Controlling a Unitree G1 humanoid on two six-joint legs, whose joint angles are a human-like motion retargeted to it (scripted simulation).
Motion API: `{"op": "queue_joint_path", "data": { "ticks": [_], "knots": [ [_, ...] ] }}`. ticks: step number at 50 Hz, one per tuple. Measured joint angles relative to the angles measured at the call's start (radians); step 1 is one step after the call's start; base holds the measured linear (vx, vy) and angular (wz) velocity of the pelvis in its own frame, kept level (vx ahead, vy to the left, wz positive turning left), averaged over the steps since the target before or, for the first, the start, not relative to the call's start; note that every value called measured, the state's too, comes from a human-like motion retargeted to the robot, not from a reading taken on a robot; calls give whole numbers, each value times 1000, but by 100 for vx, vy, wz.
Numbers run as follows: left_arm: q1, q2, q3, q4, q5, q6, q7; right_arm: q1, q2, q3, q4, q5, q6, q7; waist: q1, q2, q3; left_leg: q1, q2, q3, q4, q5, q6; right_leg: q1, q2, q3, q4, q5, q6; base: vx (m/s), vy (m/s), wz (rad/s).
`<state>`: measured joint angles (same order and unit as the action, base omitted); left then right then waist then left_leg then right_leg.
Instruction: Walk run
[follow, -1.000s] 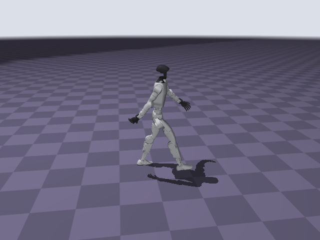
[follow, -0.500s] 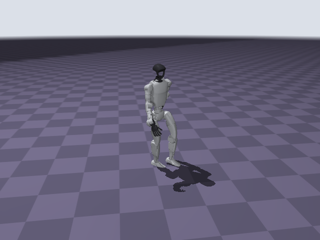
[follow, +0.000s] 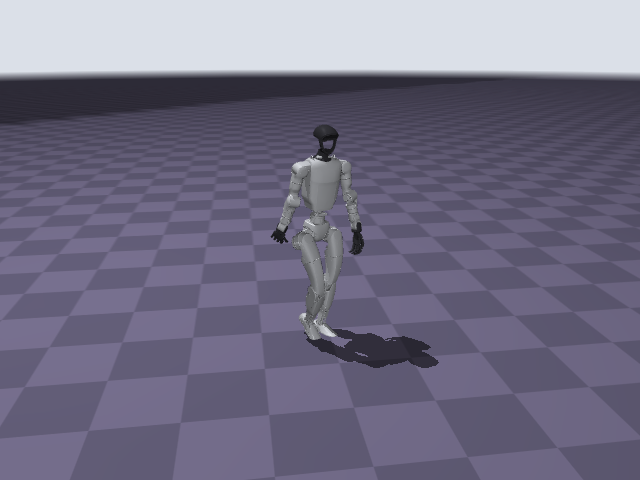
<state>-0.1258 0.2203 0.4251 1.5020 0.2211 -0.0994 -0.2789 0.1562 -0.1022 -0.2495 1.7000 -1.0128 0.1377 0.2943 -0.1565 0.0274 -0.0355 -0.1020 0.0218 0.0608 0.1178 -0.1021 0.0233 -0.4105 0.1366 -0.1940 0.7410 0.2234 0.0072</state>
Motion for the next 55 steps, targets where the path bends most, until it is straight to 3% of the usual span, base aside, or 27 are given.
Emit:
{"op": "queue_joint_path", "data": {
  "ticks": [3, 6, 10, 12, 13, 15, 17, 18, 20, 21, 23, 25, 30, 33, 37, 40, 43, 45, 47, 48, 49, 50, 52, 55],
  "knots": [
    [-132, 31, -72, -114, -45, -54, -67, 116, 23, 22, 0, -67, -16, 18, -76, -11, 2, 93, -63, -15, -44, -35, 18, -93, -124, 7, -206, -103, 89, 113, -19, 68],
    [-251, 94, -105, -191, -50, -110, -95, 199, 38, 12, 0, -76, -15, 81, -138, -30, 22, 189, -110, -43, -58, -80, 24, -157, -253, -23, -431, -148, 83, 102, -27, 38],
    [-327, 156, -127, -251, -24, -162, -57, 256, 40, -29, 0, -17, 38, 177, -170, -23, 34, 298, -113, -52, -48, -83, -6, -207, -256, 71, -707, -181, 139, 111, -42, -8],
    [-321, 161, -133, -252, -23, -182, -16, 259, 33, -53, 0, 27, 66, 212, -178, -6, 12, 324, -101, -46, -21, -1, -49, -201, -281, -88, -695, -167, 104, 103, -43, -15],
    [-309, 157, -132, -245, -22, -194, 5, 251, 29, -66, 0, 50, 80, 225, -184, 4, -5, 327, -92, -47, -1, 69, -80, -199, -275, -105, -650, -171, 48, 120, -55, -1],
    [-266, 139, -127, -223, -20, -209, 26, 229, 20, -100, 0, 89, 84, 221, -199, 5, -45, 336, -88, -46, 61, 281, -131, -182, -319, -239, -586, -109, 16, 141, -70, 13],
    [-192, 112, -123, -194, 1, -212, -1, 186, 7, -136, 0, 122, 41, 186, -210, -6, -61, 320, -82, -15, 199, 516, -156, -165, -261, 16, -522, -78, -14, 129, -62, -20],
    [-149, 101, -129, -178, 14, -213, -24, 150, -3, -150, 0, 138, 12, 166, -190, -15, -54, 293, -78, 16, 310, 598, -164, -152, -248, 45, -476, -111, -49, 126, -55, -112],
    [-59, 92, -116, -124, 54, -232, -44, 55, -23, -163, 0, 163, -27, 116, -155, 42, 3, 172, 64, 63, 741, 626, -170, -89, -101, 23, -400, -205, -139, 125, -50, -152],
    [-15, 71, -96, -89, 84, -225, -26, -4, -32, -171, -12, 180, -24, 76, -157, 22, -4, 140, 36, 61, 768, 626, -145, -42, -136, -8, -427, -209, -143, 107, -40, -108],
    [72, 23, -56, -26, 157, -178, 21, -114, -46, -180, -81, 227, -14, -5, -148, -44, -23, 75, -63, 79, 766, 590, -84, 36, -190, 32, -477, -224, -147, 95, -31, -75],
    [169, -20, -36, 30, 235, -107, 68, -200, -49, -165, -184, 293, -23, -92, -146, -62, -15, -8, -92, 58, 789, 494, -59, 115, -140, 141, -522, -244, -157, 118, -29, -76],
    [393, -98, -4, 180, 392, -6, 62, -347, -100, -77, -436, 440, -144, -155, 0, -102, -1, -228, -9, 222, 651, 187, 18, 292, -107, 132, -651, -221, -169, 116, -21, -157],
    [518, -132, -10, 198, 460, 62, 28, -431, -151, -49, -520, 509, -222, -142, 74, -99, 2, -322, 21, 309, 401, 162, 88, 372, -69, 108, -682, -254, -179, 98, -10, -105],
    [637, -156, -1, 198, 558, 151, 37, -491, -239, -70, -551, 567, -284, -144, 140, -77, -11, -409, -29, 364, 49, 77, 66, 470, -17, 113, -689, -307, -177, 123, 2, 1],
    [666, -158, 27, 198, 575, 191, 24, -484, -270, -118, -522, 576, -276, -177, 134, -73, -28, -404, -100, 399, -93, 20, 66, 527, -3, 47, -662, -261, -143, 120, -1, 74],
    [649, -155, 56, 198, 515, 181, 8, -447, -255, -173, -434, 572, -236, -222, 218, -88, -41, -352, -65, 455, -15, 34, 142, 568, -23, 43, -575, -22, -56, 119, -2, -59],
    [626, -146, 81, 198, 458, 141, 1, -405, -229, -196, -360, 549, -221, -225, 251, -90, -71, -333, -53, 488, 16, 141, 225, 573, -55, -11, -491, 213, 41, 164, 8, -48],
    [577, -124, 115, 198, 391, 95, -43, -341, -196, -181, -295, 486, -237, -211, 212, -126, -84, -332, -71, 372, 156, 43, 238, 486, -115, -20, -182, 300, 90, 154, 2, 74],
    [525, -110, 129, 198, 357, 84, -67, -308, -189, -172, -268, 457, -240, -210, 186, -134, -70, -338, -116, 288, 216, 4, 238, 425, -128, 11, 3, 300, 114, 124, 7, 139],
    [463, -98, 149, 198, 321, 79, -75, -275, -180, -163, -238, 431, -237, -213, 180, -112, -65, -313, -95, 296, 241, -18, 238, 381, -83, 61, 80, 300, 115, 103, 13, 139],
    [397, -85, 172, 198, 284, 77, -75, -240, -170, -153, -206, 407, -231, -218, 185, -75, -64, -273, -41, 348, 249, -32, 238, 345, -8, 121, 101, 300, 103, 101, 18, 134],
    [283, -90, 173, 114, 172, 47, -69, -171, -149, -152, -136, 345, -210, -219, 175, 15, -68, -220, -17, 239, 203, -31, 238, 265, 110, 142, 72, 238, 63, 103, 18, 176],
    [154, -105, 75, -75, -16, -27, -91, -66, -102, -174, -42, 247, -175, -212, 142, 49, -54, -118, -80, 118, 118, -13, 238, 157, 39, 134, 67, 57, -7, 108, 8, 217]
  ]
}}
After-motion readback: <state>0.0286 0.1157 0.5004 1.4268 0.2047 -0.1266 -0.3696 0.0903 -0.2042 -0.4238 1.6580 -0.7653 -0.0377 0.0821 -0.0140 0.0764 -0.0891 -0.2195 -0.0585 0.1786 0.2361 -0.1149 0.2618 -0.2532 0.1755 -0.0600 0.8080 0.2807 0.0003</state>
